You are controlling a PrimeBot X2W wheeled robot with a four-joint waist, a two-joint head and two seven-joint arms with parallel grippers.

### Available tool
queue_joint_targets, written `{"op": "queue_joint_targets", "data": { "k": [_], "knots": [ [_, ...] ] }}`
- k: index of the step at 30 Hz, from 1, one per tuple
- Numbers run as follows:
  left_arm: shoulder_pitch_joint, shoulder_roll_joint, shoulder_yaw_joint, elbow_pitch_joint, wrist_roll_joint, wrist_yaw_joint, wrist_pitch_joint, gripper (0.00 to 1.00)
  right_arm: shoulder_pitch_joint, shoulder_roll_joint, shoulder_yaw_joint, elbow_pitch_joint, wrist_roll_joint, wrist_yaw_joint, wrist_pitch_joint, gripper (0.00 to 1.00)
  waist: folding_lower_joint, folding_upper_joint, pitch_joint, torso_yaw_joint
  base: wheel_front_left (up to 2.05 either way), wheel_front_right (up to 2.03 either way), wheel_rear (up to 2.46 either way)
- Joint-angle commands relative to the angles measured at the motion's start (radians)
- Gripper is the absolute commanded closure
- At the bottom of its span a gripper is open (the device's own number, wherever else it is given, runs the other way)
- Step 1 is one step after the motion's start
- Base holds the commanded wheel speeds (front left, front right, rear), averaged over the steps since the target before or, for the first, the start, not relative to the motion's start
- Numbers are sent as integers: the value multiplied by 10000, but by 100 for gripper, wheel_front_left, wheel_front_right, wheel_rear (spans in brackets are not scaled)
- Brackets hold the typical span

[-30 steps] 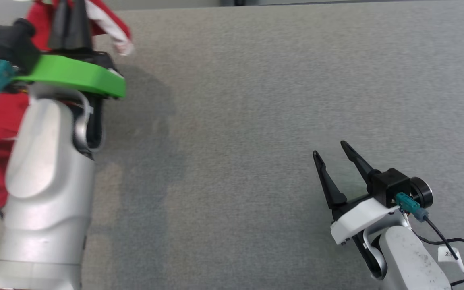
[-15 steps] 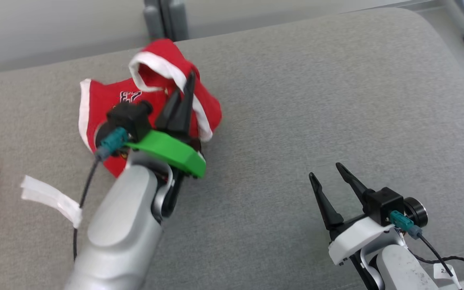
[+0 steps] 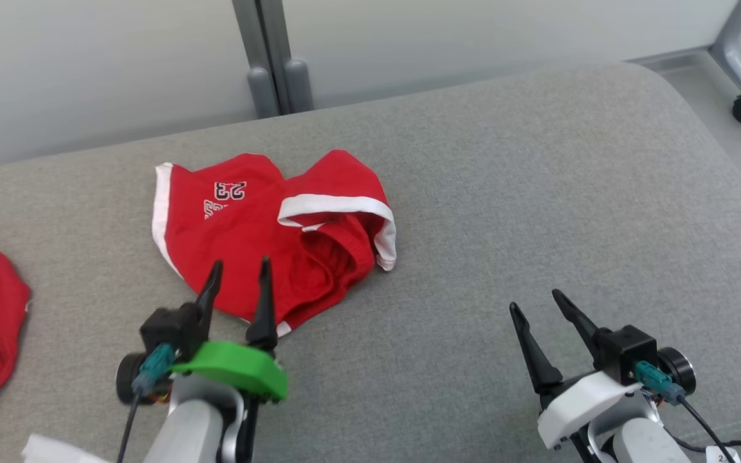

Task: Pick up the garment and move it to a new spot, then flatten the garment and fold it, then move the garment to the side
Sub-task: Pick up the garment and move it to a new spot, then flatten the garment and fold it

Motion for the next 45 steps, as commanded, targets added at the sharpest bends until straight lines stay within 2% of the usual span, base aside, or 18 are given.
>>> {"op": "queue_joint_targets", "data": {
  "k": [1, 7, 13, 21, 29, 34, 44, 45],
  "knots": [
    [421, 39, 235, -162, 213, 59, 7, 0, 210, -26, -36, 8, 16, -14, -2, 0, 1, -1, -365, 315, 0, 0, 0],
    [1731, 34, 1281, -877, 1094, -18, 7, 0, 613, -25, -101, 12, 8, -14, -2, 0, 1, -1, -600, 592, 0, 0, 0],
    [2786, 35, 1767, -1186, 1180, -132, 8, 0, 895, -24, -139, 78, -1, -14, -2, 0, 1, -1, -653, 736, 0, 0, 0],
    [2678, 35, 1453, -1151, 1054, -174, 7, 0, 570, -52, -93, 231, -191, -14, -2, 0, 1, -1, -266, 1272, 0, 0, 0],
    [1779, 37, 1108, -1351, 863, -84, 8, 0, -1065, -268, 243, 652, -393, -14, -2, 0, 1, -1, 789, 2241, 0, 0, 0],
    [1482, 36, 897, -1296, 739, -86, 7, 0, -2091, -359, 367, 1512, -548, -14, -4, 0, 1, -1, 1224, 2847, 0, 0, 0],
    [1128, 34, 491, -1426, 501, 9, 7, 0, -3408, -388, -160, 3428, -967, -14, -4, 0, 1, -1, 1832, 3794, 0, 0, 0],
    [1099, 34, 472, -1436, 466, 30, 7, 0, -3528, -410, -310, 3588, -1049, -14, -4, 27, 1, -1, 1867, 3849, 0, 0, 0]
  ]
}}
